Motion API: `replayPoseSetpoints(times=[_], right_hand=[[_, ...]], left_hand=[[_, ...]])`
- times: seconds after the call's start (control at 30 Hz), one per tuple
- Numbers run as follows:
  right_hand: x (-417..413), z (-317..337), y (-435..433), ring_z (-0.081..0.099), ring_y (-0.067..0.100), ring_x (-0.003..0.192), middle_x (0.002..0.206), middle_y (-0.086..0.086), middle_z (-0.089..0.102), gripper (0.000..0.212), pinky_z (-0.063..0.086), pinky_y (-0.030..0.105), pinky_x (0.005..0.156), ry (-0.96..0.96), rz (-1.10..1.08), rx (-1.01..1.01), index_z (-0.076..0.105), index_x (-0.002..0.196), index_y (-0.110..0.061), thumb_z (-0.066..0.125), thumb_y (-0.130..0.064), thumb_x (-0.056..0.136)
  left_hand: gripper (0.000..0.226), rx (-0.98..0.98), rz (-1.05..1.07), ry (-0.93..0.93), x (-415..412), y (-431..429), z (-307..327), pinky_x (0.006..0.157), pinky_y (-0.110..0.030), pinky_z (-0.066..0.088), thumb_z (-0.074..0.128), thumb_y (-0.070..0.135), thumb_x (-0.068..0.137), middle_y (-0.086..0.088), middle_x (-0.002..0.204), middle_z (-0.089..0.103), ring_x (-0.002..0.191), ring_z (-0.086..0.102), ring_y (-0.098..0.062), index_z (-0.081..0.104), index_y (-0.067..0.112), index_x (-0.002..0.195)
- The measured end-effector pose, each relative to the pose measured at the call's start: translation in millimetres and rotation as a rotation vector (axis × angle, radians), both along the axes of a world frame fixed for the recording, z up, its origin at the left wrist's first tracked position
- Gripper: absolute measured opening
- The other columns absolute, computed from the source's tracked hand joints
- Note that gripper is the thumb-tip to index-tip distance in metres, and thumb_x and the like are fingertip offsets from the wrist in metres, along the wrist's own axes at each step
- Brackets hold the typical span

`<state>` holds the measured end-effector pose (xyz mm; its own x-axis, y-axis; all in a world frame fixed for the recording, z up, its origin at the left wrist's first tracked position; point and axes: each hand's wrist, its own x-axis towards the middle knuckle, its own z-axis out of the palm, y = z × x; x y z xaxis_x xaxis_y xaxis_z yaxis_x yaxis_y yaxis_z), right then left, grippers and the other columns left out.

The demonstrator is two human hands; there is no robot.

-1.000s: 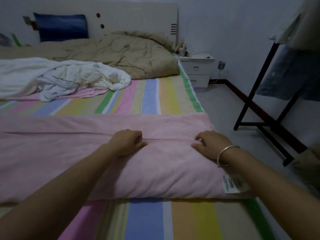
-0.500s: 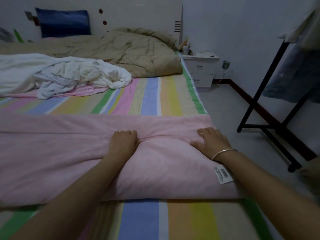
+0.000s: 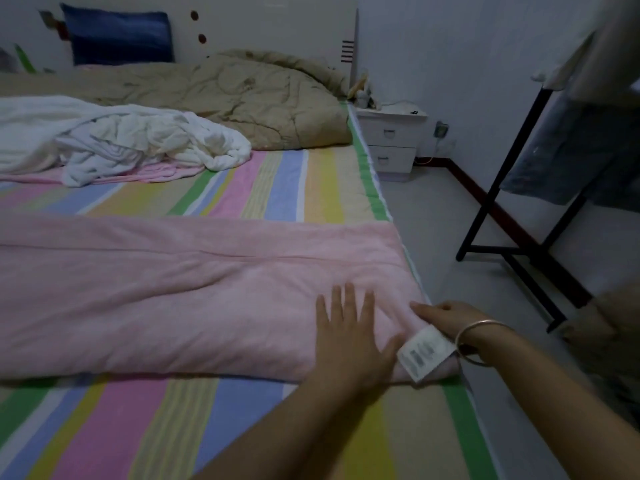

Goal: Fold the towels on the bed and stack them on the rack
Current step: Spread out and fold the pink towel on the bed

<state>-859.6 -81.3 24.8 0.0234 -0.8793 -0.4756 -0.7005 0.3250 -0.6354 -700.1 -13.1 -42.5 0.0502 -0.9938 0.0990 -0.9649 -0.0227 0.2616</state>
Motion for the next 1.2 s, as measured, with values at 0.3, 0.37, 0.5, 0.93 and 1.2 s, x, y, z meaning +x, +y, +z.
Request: replayPoseSetpoints(times=[0.3,0.37,0.5,0.93,1.2], right_hand=[[13.4,7.5,20.6,0.059,0.023,0.045,0.057,0.013,0.062,0.041,0.043,0.022,0.040,-0.223,-0.142,0.039,0.059,0.090,0.001,0.068,-0.039,0.085],[19.4,13.5,24.9,0.059,0.022,0.037,0.048,0.013,0.060,0.034,0.048,0.027,0.036,-0.363,-0.184,0.088,0.058,0.088,-0.002,0.071,-0.033,0.084],[43.6,41.7,28.8,0.060,0.023,0.037,0.047,0.011,0.062,0.021,0.053,0.033,0.039,-0.531,-0.166,0.080,0.058,0.091,-0.007,0.068,-0.025,0.087],[316.5,78.0,89.0,0.059,0.017,0.072,0.096,0.007,0.064,0.035,0.045,0.021,0.056,-0.539,0.371,-0.168,0.062,0.116,-0.010,0.066,-0.021,0.083],[405.0,17.6,122.7,0.064,0.032,0.071,0.099,0.018,0.062,0.081,0.059,0.048,0.066,-0.519,0.382,-0.022,0.031,0.140,-0.018,0.067,-0.045,0.073]], left_hand=[[0.062,0.270,-0.194,0.287,29.3,2.0,41.4,0.119,-0.049,-0.004,0.027,0.065,0.093,-0.009,0.162,0.006,0.149,0.001,-0.025,0.024,0.040,0.150],[0.043,0.049,-0.072,0.524,54.0,6.9,45.6,0.118,-0.031,0.017,0.040,0.040,0.100,-0.006,0.156,0.031,0.143,0.028,-0.018,0.047,0.028,0.142],[0.056,-0.057,0.157,-0.134,111.6,19.9,29.0,0.118,-0.043,0.008,0.028,0.050,0.097,-0.005,0.159,0.022,0.147,0.017,-0.021,0.032,0.029,0.149],[0.037,-0.136,0.573,1.847,306.3,70.9,102.0,0.050,-0.024,0.054,0.028,0.031,0.103,-0.005,0.083,0.070,0.068,0.064,-0.017,0.057,0.012,0.116],[0.021,0.044,0.700,1.511,409.5,97.1,67.5,0.038,-0.017,0.037,0.047,0.035,0.097,-0.001,0.064,0.056,0.044,0.047,-0.010,0.058,0.019,0.089]])
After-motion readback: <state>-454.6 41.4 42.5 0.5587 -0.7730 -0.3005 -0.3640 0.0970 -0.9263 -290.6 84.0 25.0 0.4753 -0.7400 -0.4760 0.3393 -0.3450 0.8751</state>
